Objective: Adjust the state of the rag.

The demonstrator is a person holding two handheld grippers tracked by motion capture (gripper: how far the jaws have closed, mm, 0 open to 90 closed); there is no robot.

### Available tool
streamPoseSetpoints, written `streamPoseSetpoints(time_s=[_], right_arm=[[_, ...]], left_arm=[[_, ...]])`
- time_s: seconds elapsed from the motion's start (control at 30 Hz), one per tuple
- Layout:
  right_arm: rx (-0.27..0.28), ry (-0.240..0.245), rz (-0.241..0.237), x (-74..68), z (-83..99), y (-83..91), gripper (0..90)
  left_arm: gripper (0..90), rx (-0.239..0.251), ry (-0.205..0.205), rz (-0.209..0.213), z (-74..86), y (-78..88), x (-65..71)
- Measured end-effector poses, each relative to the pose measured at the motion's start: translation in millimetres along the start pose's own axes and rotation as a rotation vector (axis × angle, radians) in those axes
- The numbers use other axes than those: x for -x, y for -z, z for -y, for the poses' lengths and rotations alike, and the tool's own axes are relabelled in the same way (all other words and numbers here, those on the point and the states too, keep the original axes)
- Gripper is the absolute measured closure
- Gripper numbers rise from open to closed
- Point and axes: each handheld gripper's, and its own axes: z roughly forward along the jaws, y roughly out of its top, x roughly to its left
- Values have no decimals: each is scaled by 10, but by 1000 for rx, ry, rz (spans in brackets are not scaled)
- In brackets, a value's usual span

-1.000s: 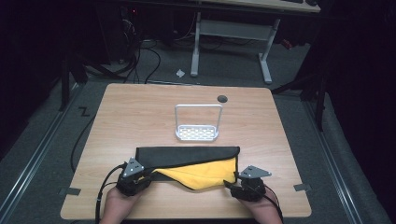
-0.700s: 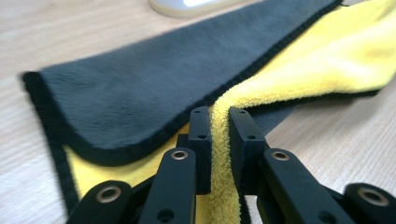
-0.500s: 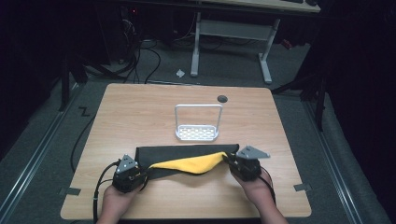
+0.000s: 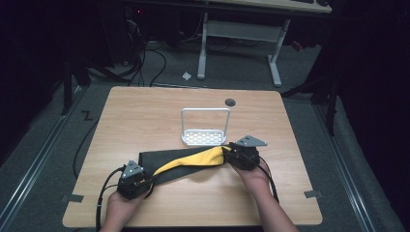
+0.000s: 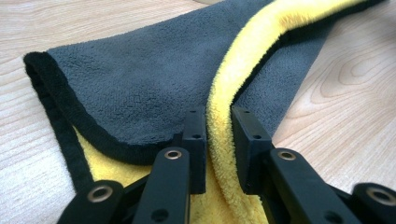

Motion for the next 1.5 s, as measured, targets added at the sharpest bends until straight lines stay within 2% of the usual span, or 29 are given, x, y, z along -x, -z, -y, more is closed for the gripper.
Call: streamPoseSetpoints(time_s=[0.03, 0.1, 0.17, 0.27, 0.33, 0.37, 0.43, 0.5, 0.53, 0.57, 0.6, 0.67, 0.7, 0.73, 0.83, 0.93, 1.0, 1.03, 1.07, 1.13, 1.17, 1.2, 1.27, 1.33, 1.43, 1.47, 1.5], right_arm=[[23, 36, -21, -116, 50, 171, 566], [22, 40, -43, -184, 115, 241, 536], [6, 38, -66, -259, 256, 289, 518], [-42, 38, -73, -288, 415, 245, 520], [-70, 66, -38, -288, 447, 167, 512], [-67, 65, -25, -278, 442, 148, 516], [-56, 23, -43, -232, 414, 99, 519], [-61, 24, -59, -250, 398, 47, 508], [-65, 41, -60, -272, 397, 14, 507], [-73, 45, -51, -299, 399, -11, 526], [-84, 72, -32, -331, 403, -50, 647], [-62, 102, -4, -335, 396, -51, 813], [-39, 77, -9, -306, 361, -2, 829], [-18, 60, -7, -283, 324, 66, 831], [61, 52, 4, -232, 245, 341, 828], [150, 26, 6, -150, 169, 689, 825], [180, 13, 5, -110, 99, 792, 825], [180, 13, 9, -103, 76, 784, 825], [169, 8, 8, -90, 60, 728, 823], [124, -26, -25, -94, 89, 595, 818], [108, -15, -40, -142, 121, 558, 811], [84, 18, -54, -215, 164, 539, 803], [61, 46, -66, -303, 239, 549, 784], [31, 40, -95, -363, 350, 562, 732], [-16, 41, -129, -476, 527, 611, 601], [-32, 33, -151, -512, 576, 625, 580], [-61, 46, -178, -557, 635, 628, 569]], left_arm=[[761, -2, -2, -2, 1, -3, 2], [761, -5, -5, -6, 0, -10, 6], [761, -7, -7, -8, -1, -17, 8], [761, -9, -7, -8, 0, -23, 12], [761, -9, -10, -9, 1, -24, 13], [761, -9, -10, -7, 2, -23, 10], [760, -9, -11, -5, 2, -24, 7], [759, -7, -10, -5, 4, -25, 10], [759, -5, -12, -6, 6, -26, 12], [759, -3, -16, -6, 8, -24, 16], [761, -1, -17, -7, 10, -20, 20], [785, 19, -23, -12, 8, 12, 33], [797, 31, -24, -11, 6, 34, 39], [803, 42, -26, -9, 2, 63, 46], [812, 83, -31, 17, -23, 164, 95], [817, 117, -73, 40, -60, 264, 177], [812, 116, -78, 46, -76, 269, 188], [809, 116, -78, 46, -76, 269, 188], [809, 96, -76, 21, -87, 208, 156], [810, 85, -54, 10, -100, 141, 99], [811, 82, -27, 11, -109, 107, 58], [811, 83, -13, 12, -110, 89, 38], [812, 74, -16, 8, -103, 55, 29], [810, 65, -17, 5, -91, 26, 35], [807, 51, -18, 0, -80, 4, 34], [805, 51, -13, 0, -76, 3, 28], [805, 51, -15, -3, -76, 9, 25]])
